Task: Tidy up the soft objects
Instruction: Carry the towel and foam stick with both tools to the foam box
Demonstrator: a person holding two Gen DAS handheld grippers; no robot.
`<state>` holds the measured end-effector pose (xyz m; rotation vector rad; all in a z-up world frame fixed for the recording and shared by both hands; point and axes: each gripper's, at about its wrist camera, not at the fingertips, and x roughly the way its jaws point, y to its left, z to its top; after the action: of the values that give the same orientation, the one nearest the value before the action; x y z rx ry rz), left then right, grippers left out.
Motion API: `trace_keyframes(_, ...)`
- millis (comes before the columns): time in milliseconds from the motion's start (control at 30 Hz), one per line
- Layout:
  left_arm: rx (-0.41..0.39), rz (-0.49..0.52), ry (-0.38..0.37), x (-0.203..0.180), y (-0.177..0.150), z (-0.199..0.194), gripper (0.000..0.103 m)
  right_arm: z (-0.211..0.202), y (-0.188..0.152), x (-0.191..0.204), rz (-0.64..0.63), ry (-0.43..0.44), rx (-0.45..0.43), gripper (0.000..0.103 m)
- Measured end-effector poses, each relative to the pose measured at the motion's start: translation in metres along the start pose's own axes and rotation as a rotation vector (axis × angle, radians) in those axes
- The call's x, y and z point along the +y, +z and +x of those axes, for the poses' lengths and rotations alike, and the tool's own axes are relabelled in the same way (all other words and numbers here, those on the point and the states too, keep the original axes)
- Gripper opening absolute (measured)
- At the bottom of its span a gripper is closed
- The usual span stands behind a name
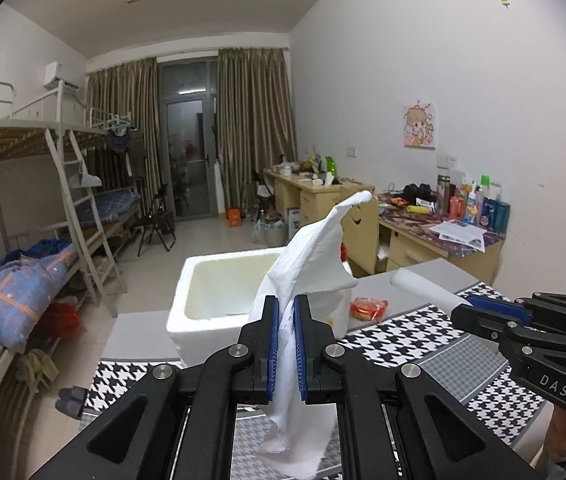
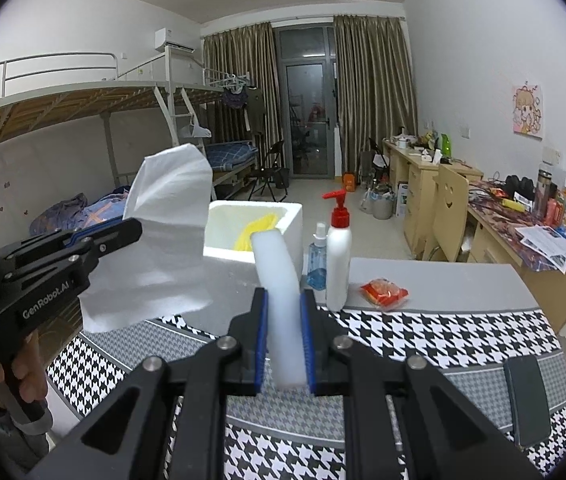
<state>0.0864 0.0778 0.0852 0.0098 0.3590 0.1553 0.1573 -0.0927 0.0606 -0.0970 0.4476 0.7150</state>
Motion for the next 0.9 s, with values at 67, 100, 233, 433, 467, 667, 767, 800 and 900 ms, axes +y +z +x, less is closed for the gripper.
trace_keyframes(67,-0.009,0.000,0.014,0.001,0.004,0.002,0.008,0.002,0.003,0.003,-0.005,0.002,0.001,0.019)
trace_keyframes(100,-0.012,-0.002,0.016,0.002,0.005,0.003,0.008,0.003,0.005,0.005,-0.006,0.003,0.000,0.019)
trace_keyframes(233,-0.023,-0.009,0.022,0.005,0.011,0.006,0.008,0.006,0.016,0.009,-0.008,0.013,-0.003,0.019)
trace_keyframes(433,-0.036,-0.019,0.041,0.012,0.020,0.011,0.008,0.009,0.030,0.011,-0.015,0.009,-0.013,0.019)
trace_keyframes(467,-0.036,-0.018,0.044,0.013,0.020,0.011,0.008,0.009,0.032,0.011,-0.015,0.009,-0.015,0.019)
trace_keyframes(667,-0.048,-0.016,0.077,0.018,0.027,0.014,0.008,0.013,0.042,0.016,-0.025,0.008,-0.026,0.019)
trace_keyframes(767,-0.050,-0.024,0.083,0.021,0.032,0.018,0.008,0.014,0.044,0.017,-0.024,0.008,-0.025,0.019)
trace_keyframes(800,-0.051,-0.026,0.085,0.023,0.033,0.019,0.008,0.016,0.045,0.018,-0.024,0.011,-0.023,0.019)
trace_keyframes(900,-0.059,-0.027,0.090,0.024,0.038,0.022,0.009,0.020,0.050,0.021,-0.032,0.013,-0.018,0.019)
